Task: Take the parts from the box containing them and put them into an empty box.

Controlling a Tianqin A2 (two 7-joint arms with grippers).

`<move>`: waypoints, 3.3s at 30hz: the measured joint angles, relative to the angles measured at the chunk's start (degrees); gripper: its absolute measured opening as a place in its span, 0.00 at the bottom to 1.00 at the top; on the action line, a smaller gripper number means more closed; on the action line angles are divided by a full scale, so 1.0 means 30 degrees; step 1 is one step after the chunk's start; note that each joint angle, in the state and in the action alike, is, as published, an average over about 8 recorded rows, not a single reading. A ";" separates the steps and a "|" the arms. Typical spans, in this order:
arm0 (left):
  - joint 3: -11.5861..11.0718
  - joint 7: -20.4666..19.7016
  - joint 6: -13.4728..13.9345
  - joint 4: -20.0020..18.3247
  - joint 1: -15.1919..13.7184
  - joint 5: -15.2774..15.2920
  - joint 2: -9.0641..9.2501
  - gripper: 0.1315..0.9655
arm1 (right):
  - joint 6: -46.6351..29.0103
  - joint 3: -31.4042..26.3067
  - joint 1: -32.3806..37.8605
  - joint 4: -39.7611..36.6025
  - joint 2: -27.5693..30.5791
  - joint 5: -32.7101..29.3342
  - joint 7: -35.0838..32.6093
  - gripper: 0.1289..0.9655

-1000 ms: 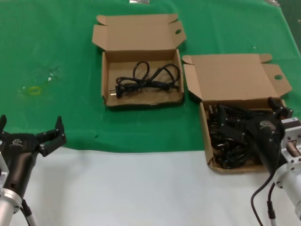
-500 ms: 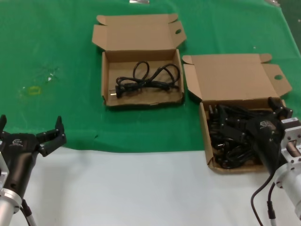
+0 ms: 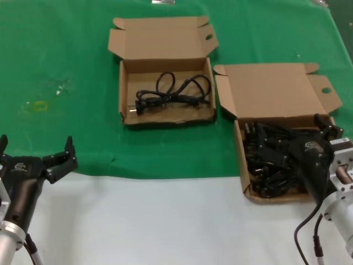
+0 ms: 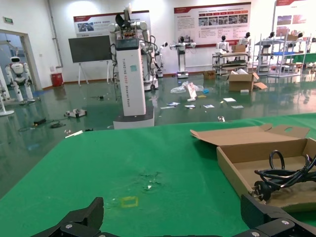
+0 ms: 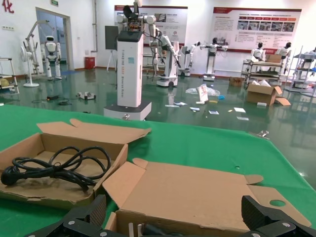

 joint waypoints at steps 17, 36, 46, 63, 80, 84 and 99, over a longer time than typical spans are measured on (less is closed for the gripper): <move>0.0000 0.0000 0.0000 0.0000 0.0000 0.0000 0.0000 1.00 | 0.0000 0.0000 0.0000 0.0000 0.0000 0.0000 0.0000 1.00; 0.0000 0.0000 0.0000 0.0000 0.0000 0.0000 0.0000 1.00 | 0.0000 0.0000 0.0000 0.0000 0.0000 0.0000 0.0000 1.00; 0.0000 0.0000 0.0000 0.0000 0.0000 0.0000 0.0000 1.00 | 0.0000 0.0000 0.0000 0.0000 0.0000 0.0000 0.0000 1.00; 0.0000 0.0000 0.0000 0.0000 0.0000 0.0000 0.0000 1.00 | 0.0000 0.0000 0.0000 0.0000 0.0000 0.0000 0.0000 1.00; 0.0000 0.0000 0.0000 0.0000 0.0000 0.0000 0.0000 1.00 | 0.0000 0.0000 0.0000 0.0000 0.0000 0.0000 0.0000 1.00; 0.0000 0.0000 0.0000 0.0000 0.0000 0.0000 0.0000 1.00 | 0.0000 0.0000 0.0000 0.0000 0.0000 0.0000 0.0000 1.00; 0.0000 0.0000 0.0000 0.0000 0.0000 0.0000 0.0000 1.00 | 0.0000 0.0000 0.0000 0.0000 0.0000 0.0000 0.0000 1.00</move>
